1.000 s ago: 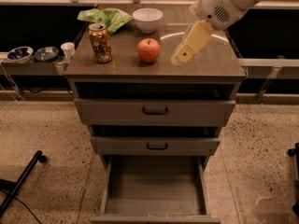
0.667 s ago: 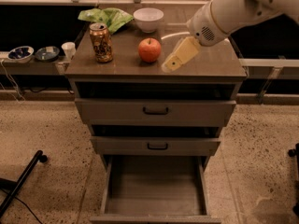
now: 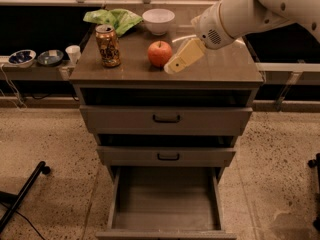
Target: Place apple into bottom drawer
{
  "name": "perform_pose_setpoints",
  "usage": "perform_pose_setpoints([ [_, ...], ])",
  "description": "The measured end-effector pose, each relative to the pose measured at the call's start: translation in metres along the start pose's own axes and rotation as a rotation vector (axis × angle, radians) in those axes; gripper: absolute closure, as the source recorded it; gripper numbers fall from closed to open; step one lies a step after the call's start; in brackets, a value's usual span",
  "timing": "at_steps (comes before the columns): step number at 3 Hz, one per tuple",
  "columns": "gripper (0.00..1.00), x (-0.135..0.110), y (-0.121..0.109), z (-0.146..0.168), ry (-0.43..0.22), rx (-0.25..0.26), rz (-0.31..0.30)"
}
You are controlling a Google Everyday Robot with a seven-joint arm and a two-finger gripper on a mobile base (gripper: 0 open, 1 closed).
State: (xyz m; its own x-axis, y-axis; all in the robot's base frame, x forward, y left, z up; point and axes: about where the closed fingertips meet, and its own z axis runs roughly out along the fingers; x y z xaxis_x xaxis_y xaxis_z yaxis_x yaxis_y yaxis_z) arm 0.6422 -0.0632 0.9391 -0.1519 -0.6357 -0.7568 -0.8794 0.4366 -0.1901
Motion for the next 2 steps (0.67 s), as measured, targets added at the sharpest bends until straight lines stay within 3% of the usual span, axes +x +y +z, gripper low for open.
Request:
perform_pose_setpoints([
  [2,0.0,-0.01,-0.044,0.053,-0.05,0.105,0.084],
])
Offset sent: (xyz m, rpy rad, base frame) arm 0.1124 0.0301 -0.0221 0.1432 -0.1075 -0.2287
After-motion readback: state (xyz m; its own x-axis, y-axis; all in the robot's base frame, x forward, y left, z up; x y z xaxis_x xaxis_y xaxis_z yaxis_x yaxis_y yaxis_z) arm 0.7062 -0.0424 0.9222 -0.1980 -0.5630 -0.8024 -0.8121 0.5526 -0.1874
